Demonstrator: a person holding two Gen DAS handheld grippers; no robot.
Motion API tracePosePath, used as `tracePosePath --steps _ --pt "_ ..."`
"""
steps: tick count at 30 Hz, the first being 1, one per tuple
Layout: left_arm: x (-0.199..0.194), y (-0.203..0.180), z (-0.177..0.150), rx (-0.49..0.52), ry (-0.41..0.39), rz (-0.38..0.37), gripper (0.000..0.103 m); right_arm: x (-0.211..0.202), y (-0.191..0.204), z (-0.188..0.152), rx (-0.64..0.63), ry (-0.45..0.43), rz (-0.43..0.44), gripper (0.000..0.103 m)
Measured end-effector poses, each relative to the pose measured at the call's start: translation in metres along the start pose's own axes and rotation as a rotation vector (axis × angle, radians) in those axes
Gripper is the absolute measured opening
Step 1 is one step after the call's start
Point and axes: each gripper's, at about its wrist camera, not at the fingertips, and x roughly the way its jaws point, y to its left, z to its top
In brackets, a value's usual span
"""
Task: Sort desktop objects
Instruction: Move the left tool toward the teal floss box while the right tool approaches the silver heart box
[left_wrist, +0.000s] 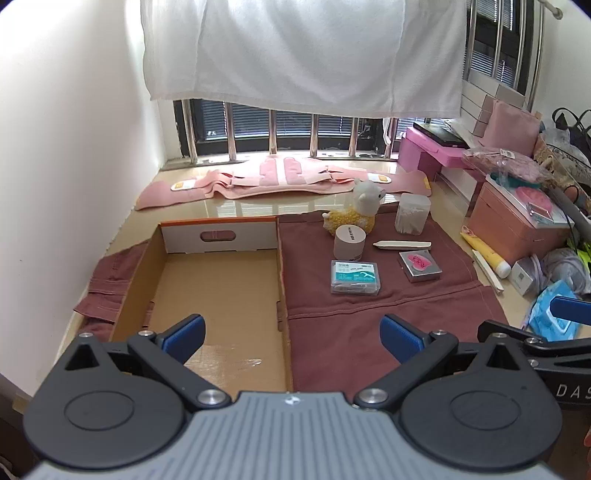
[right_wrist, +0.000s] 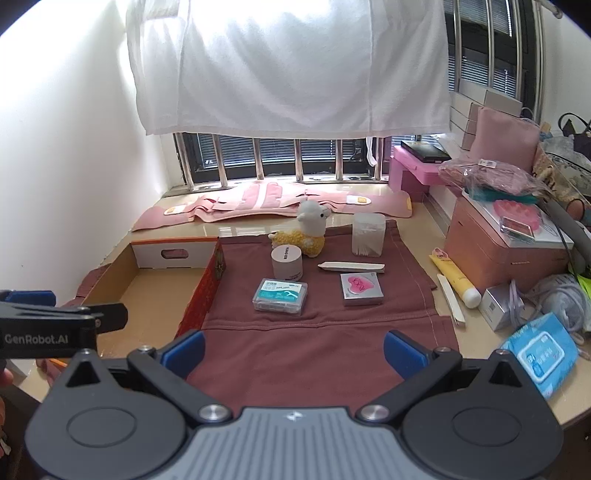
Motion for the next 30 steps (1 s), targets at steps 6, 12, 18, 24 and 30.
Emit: tracePosePath --steps 6,12,18,24,30 --pt "0.020 -0.015 0.013 0.005 0.016 -0.001 0.103 0.021 -0.015 0.014 -0.008 0.021 0.004 0.103" --pt "0.039 -0.030 0.026 0.023 0.018 -0.005 0.103 0.040 -0.030 0.024 -0.013 0.034 0.008 0.103" --pt "0.070 -0.047 0.039 0.037 0.053 -0.015 0.103 0.063 -0.048 0.030 -0.017 0.063 -0.001 0.103" --pt "0.109 -0.068 0.051 0.061 0.084 0.005 0.103 0.092 -0.076 0.039 -0.016 0.090 -0.004 0.103" --pt "0.149 -0.084 0.060 0.040 0.126 0.016 0.103 0.131 -0.102 0.047 -0.045 0.112 0.007 0.103"
